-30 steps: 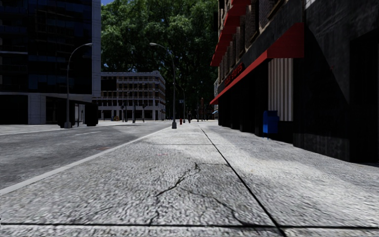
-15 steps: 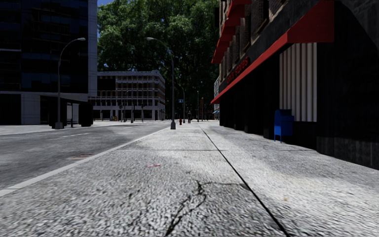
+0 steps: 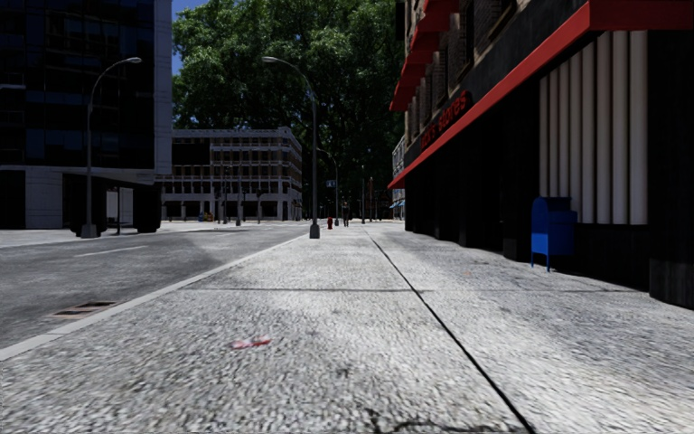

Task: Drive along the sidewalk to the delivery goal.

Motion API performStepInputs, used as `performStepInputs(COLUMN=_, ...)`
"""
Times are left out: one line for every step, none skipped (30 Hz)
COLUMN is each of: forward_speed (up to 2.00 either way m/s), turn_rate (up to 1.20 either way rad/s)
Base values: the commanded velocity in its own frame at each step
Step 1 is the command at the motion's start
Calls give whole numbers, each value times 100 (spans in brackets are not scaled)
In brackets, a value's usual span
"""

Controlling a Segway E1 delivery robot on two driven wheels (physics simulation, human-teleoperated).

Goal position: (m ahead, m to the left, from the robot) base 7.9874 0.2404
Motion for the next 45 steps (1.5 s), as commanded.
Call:
performStepInputs(forward_speed=200, turn_rate=0)
performStepInputs(forward_speed=200, turn_rate=0)
performStepInputs(forward_speed=200, turn_rate=0)
performStepInputs(forward_speed=200, turn_rate=12)
performStepInputs(forward_speed=200, turn_rate=38)
performStepInputs(forward_speed=200, turn_rate=56)
performStepInputs(forward_speed=200, turn_rate=72)
performStepInputs(forward_speed=200, turn_rate=72)
performStepInputs(forward_speed=200, turn_rate=82)
performStepInputs(forward_speed=200, turn_rate=85)
performStepInputs(forward_speed=200, turn_rate=85)
performStepInputs(forward_speed=200, turn_rate=85)
performStepInputs(forward_speed=200, turn_rate=85)
performStepInputs(forward_speed=200, turn_rate=85)
performStepInputs(forward_speed=200, turn_rate=83)
performStepInputs(forward_speed=200, turn_rate=39)
performStepInputs(forward_speed=200, turn_rate=17)
performStepInputs(forward_speed=200, turn_rate=10)
performStepInputs(forward_speed=200, turn_rate=10)
performStepInputs(forward_speed=200, turn_rate=4)
performStepInputs(forward_speed=200, turn_rate=0)
performStepInputs(forward_speed=200, turn_rate=0)
performStepInputs(forward_speed=200, turn_rate=0)
performStepInputs(forward_speed=200, turn_rate=0)
performStepInputs(forward_speed=200, turn_rate=0)
performStepInputs(forward_speed=200, turn_rate=0)
performStepInputs(forward_speed=200, turn_rate=0)
performStepInputs(forward_speed=200, turn_rate=0)
performStepInputs(forward_speed=200, turn_rate=0)
performStepInputs(forward_speed=200, turn_rate=0)
performStepInputs(forward_speed=200, turn_rate=0)
performStepInputs(forward_speed=200, turn_rate=0)
performStepInputs(forward_speed=200, turn_rate=0)
performStepInputs(forward_speed=200, turn_rate=0)
performStepInputs(forward_speed=200, turn_rate=0)
performStepInputs(forward_speed=200, turn_rate=0)
performStepInputs(forward_speed=200, turn_rate=0)
performStepInputs(forward_speed=200, turn_rate=0)
performStepInputs(forward_speed=200, turn_rate=0)
performStepInputs(forward_speed=200, turn_rate=0)
performStepInputs(forward_speed=200, turn_rate=0)
performStepInputs(forward_speed=200, turn_rate=0)
performStepInputs(forward_speed=200, turn_rate=0)
performStepInputs(forward_speed=200, turn_rate=0)
performStepInputs(forward_speed=200, turn_rate=0)
